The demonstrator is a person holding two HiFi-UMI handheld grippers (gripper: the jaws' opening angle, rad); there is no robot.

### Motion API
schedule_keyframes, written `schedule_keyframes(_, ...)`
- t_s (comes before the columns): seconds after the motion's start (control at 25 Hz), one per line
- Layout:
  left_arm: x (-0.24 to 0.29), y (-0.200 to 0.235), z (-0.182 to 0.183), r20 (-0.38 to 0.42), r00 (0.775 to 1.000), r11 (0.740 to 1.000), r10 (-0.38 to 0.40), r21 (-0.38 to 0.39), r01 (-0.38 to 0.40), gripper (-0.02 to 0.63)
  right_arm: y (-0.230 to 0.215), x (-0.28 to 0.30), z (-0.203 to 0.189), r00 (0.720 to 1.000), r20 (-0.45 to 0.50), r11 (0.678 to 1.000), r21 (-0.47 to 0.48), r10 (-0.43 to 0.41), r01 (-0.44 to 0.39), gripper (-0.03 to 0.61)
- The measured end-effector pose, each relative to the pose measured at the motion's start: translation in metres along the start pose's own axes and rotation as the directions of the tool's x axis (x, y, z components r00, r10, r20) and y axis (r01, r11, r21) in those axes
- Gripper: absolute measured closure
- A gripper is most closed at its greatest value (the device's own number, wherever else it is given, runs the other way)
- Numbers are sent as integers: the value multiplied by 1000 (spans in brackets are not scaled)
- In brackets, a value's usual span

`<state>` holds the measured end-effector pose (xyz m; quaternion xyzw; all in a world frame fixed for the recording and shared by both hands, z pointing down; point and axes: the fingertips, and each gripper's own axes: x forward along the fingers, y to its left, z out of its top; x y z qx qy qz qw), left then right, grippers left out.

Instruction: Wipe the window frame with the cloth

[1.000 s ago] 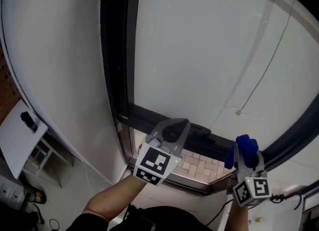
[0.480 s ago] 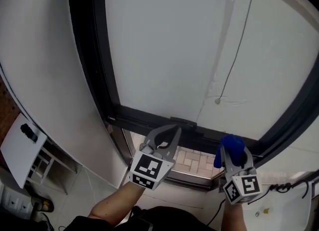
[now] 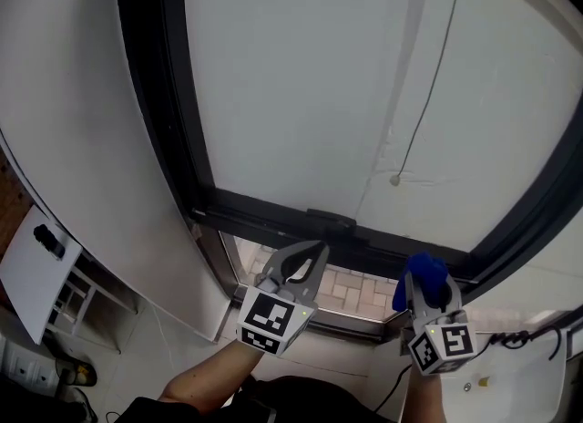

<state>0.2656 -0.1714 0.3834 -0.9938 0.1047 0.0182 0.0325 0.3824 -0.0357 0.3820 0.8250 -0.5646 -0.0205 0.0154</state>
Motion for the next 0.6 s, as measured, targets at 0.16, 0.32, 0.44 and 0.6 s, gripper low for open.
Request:
schedule_keyframes(0.16, -2, -4, -3, 0, 1000, 1000, -2, 2, 2, 621, 4, -1, -8, 1000, -20, 1000, 6, 10, -10, 434)
schedule_keyframes(0.32, -3, -7, -3, 4, 1000, 1000, -1, 6, 1, 621, 8, -3, -10, 1000, -24, 1000, -4, 15, -15, 436)
schedule_keyframes(0.44, -6, -7, -5, -3, 1000, 1000, -4, -2, 4, 621, 6, -4, -10, 1000, -24, 1000, -7, 5, -5, 436)
schedule_keyframes(0.6, -10, -5, -10, -15, 1000, 1000, 3, -10, -3, 621, 3, -4, -10, 1000, -29, 1000, -23, -12, 11, 436)
